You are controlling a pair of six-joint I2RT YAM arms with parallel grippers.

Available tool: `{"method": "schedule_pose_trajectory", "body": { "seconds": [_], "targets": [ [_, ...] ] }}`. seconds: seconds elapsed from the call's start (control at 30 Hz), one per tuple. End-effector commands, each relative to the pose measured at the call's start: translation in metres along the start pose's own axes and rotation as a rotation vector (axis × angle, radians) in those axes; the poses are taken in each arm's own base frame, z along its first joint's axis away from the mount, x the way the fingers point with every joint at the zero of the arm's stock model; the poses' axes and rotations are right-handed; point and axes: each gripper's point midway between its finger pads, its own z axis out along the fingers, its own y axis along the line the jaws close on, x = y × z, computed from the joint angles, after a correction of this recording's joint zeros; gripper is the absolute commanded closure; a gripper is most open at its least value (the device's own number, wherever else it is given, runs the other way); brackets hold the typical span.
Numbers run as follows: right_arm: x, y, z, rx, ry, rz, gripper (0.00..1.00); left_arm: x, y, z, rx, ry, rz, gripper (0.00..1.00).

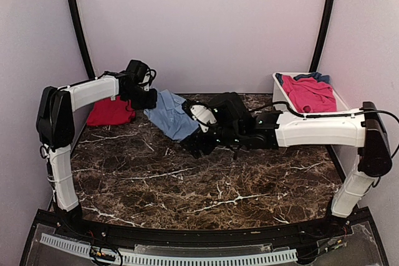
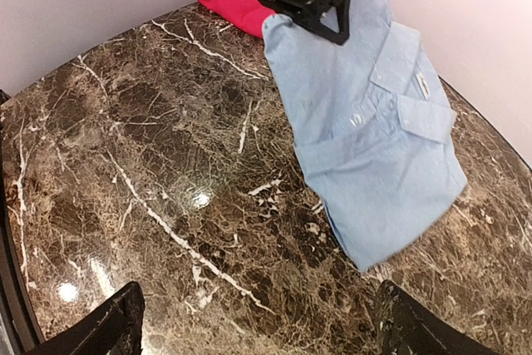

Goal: Fold and stack the mixed laundry pile
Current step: Pass from the right arm to the left, then place the square-folded shirt at the corner of the board.

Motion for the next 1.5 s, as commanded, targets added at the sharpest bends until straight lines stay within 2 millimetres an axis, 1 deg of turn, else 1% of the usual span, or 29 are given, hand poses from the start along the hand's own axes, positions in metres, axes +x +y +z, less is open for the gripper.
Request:
{"method": "schedule_pose_trajectory", "body": {
  "seconds": [0.0,0.03,0.07,0.1,0.13,0.17,0.2,0.23,0.27,0.3,0.33,0.37,0.43,0.53,0.67,0.77,0.9,1.0,1.2,1.47],
  "targets": [
    [0.011,-0.005,-0.015,0.013,-0.016,0.048,0.07,-0.035,0.052,-0.021,-0.215,0.003,0.192,1.0],
    [0.014,-0.006,-0.018,0.016,-0.014,0.052,0.06,-0.035,0.064,-0.019,-0.253,0.026,0.203,1.0],
    [0.016,-0.007,-0.021,0.017,-0.015,0.058,0.06,-0.052,0.069,-0.027,-0.292,-0.005,0.239,1.0],
    [0.019,-0.007,-0.022,0.016,-0.012,0.062,0.06,-0.053,0.079,-0.026,-0.318,0.011,0.252,1.0],
    [0.02,-0.008,-0.024,0.018,-0.014,0.067,0.06,-0.065,0.083,-0.032,-0.345,-0.012,0.288,1.0],
    [0.021,-0.009,-0.025,0.018,-0.015,0.07,0.06,-0.069,0.09,-0.033,-0.362,-0.013,0.303,1.0],
    [0.022,-0.008,-0.026,0.016,-0.011,0.071,0.06,-0.078,0.097,-0.036,-0.383,-0.027,0.321,1.0],
    [0.023,-0.009,-0.026,0.019,-0.008,0.072,0.06,-0.086,0.1,-0.041,-0.387,-0.045,0.318,1.0],
    [0.024,-0.01,-0.026,0.022,-0.003,0.074,0.06,-0.087,0.103,-0.039,-0.378,-0.038,0.314,1.0],
    [0.025,-0.01,-0.026,0.023,-0.001,0.074,0.06,-0.096,0.111,-0.045,-0.379,-0.057,0.295,1.0],
    [0.025,-0.01,-0.026,0.024,0.0,0.075,0.06,-0.098,0.115,-0.046,-0.378,-0.054,0.285,1.0],
    [0.025,-0.01,-0.027,0.025,0.0,0.077,0.06,-0.103,0.123,-0.05,-0.389,-0.064,0.274,1.0],
    [0.025,-0.011,-0.028,0.027,0.0,0.077,0.06,-0.109,0.131,-0.056,-0.417,-0.074,0.284,1.0],
    [0.026,-0.01,-0.028,0.027,0.003,0.075,0.06,-0.114,0.138,-0.065,-0.446,-0.075,0.325,1.0],
    [0.026,-0.011,-0.027,0.028,0.008,0.079,0.05,-0.126,0.143,-0.08,-0.449,-0.102,0.329,1.0],
    [0.026,-0.011,-0.028,0.03,0.006,0.082,0.05,-0.135,0.139,-0.089,-0.423,-0.135,0.321,1.0],
    [0.026,-0.011,-0.026,0.031,0.011,0.081,0.05,-0.145,0.128,-0.104,-0.384,-0.182,0.322,1.0],
    [0.026,-0.011,-0.025,0.03,0.014,0.08,0.05,-0.148,0.125,-0.11,-0.384,-0.194,0.328,1.0],
    [0.027,-0.01,-0.02,0.031,0.026,0.076,0.05,-0.152,0.127,-0.116,-0.402,-0.207,0.333,1.0],
    [0.027,-0.009,-0.016,0.029,0.033,0.078,0.05,-0.162,0.123,-0.133,-0.398,-0.25,0.336,1.0]
  ]
}}
